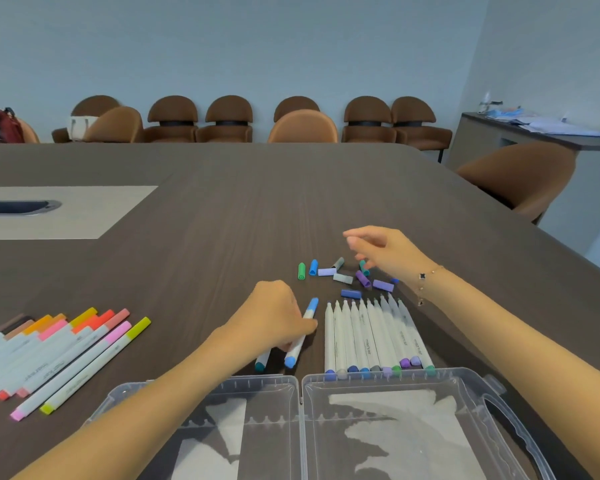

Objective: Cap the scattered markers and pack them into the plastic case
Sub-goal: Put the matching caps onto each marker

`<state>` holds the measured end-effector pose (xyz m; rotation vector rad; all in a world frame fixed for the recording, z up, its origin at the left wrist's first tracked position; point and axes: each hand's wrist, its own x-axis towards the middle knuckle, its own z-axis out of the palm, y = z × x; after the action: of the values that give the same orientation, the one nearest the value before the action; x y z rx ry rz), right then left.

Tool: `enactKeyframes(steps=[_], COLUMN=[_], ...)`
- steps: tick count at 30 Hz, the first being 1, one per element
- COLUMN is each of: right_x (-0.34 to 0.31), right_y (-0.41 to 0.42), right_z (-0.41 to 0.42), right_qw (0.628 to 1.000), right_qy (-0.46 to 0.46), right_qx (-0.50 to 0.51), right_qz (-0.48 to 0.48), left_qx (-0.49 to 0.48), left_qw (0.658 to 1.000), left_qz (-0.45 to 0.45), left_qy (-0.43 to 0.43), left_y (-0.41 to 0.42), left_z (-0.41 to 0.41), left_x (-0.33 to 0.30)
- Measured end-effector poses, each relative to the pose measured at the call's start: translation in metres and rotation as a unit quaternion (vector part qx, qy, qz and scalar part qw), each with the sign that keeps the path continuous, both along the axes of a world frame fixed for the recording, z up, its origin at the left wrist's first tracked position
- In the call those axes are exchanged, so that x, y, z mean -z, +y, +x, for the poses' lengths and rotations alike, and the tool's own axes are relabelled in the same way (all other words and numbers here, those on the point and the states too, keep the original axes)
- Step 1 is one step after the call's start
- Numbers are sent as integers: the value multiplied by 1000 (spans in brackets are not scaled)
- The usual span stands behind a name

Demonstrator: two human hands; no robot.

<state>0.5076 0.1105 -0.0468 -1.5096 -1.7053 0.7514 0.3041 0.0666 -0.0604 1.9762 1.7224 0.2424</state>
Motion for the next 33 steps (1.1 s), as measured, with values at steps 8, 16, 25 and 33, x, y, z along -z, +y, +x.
enactKeyframes(steps=[8,16,25,33], right_x=[3,19,7,15], right_y=[9,14,11,8], right_z=[31,36,41,80], right_qw=[995,989,972,956], right_qy=[-69,-133,-232,-279], right_qx=[66,66,-1,-23], right_qz=[7,-6,-29,-83], left_qx=[42,61,57,7], left_qw=[992,995,994,983], left_qz=[71,-45,-51,-142], left_qy=[91,60,73,-114], left_y=[-4,13,30,31], left_z=[8,29,34,13], left_x=[5,9,-4,-18])
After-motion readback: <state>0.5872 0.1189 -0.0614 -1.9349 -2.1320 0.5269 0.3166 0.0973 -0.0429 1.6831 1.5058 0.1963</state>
